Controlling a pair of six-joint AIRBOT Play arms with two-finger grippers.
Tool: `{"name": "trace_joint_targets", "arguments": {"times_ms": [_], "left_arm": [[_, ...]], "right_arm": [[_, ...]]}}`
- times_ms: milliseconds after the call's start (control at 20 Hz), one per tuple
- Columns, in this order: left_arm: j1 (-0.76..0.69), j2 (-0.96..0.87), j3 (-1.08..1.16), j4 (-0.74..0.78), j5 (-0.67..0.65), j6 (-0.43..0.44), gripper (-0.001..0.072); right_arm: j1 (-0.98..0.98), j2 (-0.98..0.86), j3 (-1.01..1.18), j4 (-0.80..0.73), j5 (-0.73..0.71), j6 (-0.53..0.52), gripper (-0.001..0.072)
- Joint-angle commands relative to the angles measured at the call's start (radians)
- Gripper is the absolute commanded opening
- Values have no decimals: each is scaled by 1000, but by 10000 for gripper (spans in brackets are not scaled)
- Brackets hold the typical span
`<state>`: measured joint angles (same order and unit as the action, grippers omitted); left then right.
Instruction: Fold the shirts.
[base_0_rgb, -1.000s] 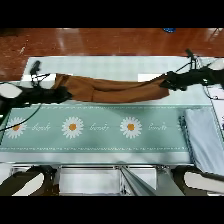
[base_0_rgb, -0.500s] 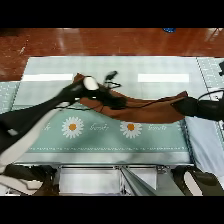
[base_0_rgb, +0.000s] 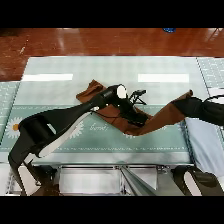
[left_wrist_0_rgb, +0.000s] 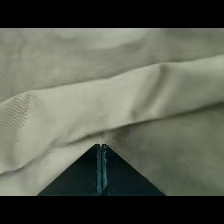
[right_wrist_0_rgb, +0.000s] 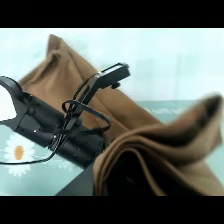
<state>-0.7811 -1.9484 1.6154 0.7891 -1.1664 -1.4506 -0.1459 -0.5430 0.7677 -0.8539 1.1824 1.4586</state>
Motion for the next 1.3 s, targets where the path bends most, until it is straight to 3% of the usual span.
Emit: {"name": "trace_joint_targets", "arguments": {"times_ms": [0,200,300,500,700,850,1050,1100,1200,1250], "left_arm": [[119,56,14,72,-71,32,15],[434,264,1,233,-122,-23,15],[599,397,-37,327,-79,-125,15],[824,715,-198,345,-49,-76,15],[874,1050,-463,369,15,-62,15],[838,1251,-699,280,52,-63,15],[767,1366,-969,156,147,-66,15],[749,1362,-1013,135,165,-65,15],[714,1343,-1086,128,226,-65,15],[702,1329,-1111,125,255,-66,15]], "right_arm": [[0,-59,6,137,-8,-77,25],[48,-215,82,315,-23,-233,25],[149,-352,176,367,-41,-284,25],[389,-716,441,366,-118,-307,25],[519,-1032,663,367,-179,-264,25],[581,-1191,776,365,-244,-261,25],[629,-1333,896,367,-308,-200,26],[637,-1360,923,375,-305,-185,59],[655,-1393,956,411,-300,-212,408],[654,-1398,972,410,-273,-244,408]]}}
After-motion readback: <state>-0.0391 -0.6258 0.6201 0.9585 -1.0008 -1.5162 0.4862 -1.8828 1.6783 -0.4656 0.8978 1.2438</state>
